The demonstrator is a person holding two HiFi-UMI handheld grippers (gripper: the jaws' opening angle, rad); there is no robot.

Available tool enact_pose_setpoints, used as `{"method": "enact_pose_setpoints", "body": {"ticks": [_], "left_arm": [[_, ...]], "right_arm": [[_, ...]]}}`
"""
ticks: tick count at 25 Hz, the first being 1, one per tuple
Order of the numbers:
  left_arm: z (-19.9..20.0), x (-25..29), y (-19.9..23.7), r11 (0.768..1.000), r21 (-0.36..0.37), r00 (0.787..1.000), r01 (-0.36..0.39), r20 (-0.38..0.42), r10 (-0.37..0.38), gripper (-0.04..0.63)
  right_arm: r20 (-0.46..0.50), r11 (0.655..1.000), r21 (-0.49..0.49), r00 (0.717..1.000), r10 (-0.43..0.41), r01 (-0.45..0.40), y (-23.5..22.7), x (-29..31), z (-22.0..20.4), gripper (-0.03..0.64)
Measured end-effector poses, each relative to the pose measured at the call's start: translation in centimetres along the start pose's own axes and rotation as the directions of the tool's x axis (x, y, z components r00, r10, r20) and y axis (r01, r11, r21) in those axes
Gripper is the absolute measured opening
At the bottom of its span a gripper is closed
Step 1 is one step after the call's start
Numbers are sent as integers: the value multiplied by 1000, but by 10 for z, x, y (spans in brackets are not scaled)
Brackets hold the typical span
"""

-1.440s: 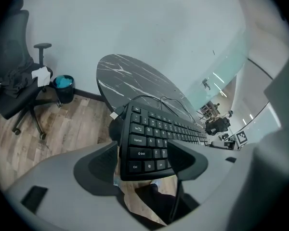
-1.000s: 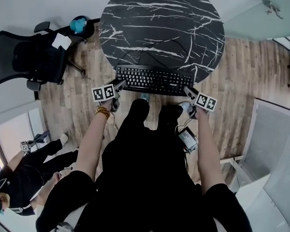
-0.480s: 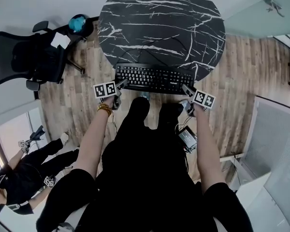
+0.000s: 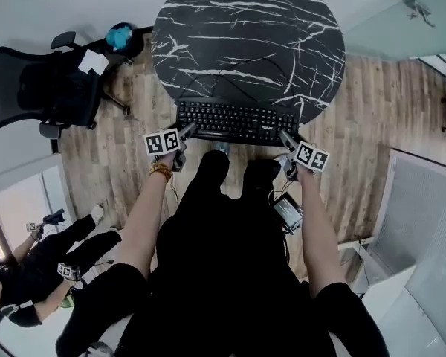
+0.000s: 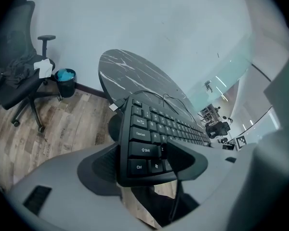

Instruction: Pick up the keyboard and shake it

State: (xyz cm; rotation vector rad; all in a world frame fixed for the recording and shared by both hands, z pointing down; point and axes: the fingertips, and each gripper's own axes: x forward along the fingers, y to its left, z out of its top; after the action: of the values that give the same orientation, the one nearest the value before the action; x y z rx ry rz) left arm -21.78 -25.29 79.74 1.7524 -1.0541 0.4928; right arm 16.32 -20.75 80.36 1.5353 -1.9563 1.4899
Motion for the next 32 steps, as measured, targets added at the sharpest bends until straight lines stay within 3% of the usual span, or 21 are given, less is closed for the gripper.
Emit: {"method": "enact_pose_setpoints", "body": {"ticks": [9, 16, 26, 32], "left_arm": [[11, -20, -10, 1000, 19, 996, 21, 81, -23, 305], [58, -43, -31, 993, 102, 983, 51, 172, -68, 305], [105, -108, -89, 977, 199, 932, 74, 334, -139, 305], [95, -155, -115, 980, 195, 890, 44, 438, -127, 305]], "right_arm": [[71, 996, -84, 997, 40, -34, 20, -16, 22, 278], [148, 992, -112, 985, 82, -66, 48, -34, 54, 278], [297, 969, -215, 937, 187, -125, 97, -95, 103, 278], [329, 937, -300, 904, 275, -176, 124, -136, 124, 278]]}}
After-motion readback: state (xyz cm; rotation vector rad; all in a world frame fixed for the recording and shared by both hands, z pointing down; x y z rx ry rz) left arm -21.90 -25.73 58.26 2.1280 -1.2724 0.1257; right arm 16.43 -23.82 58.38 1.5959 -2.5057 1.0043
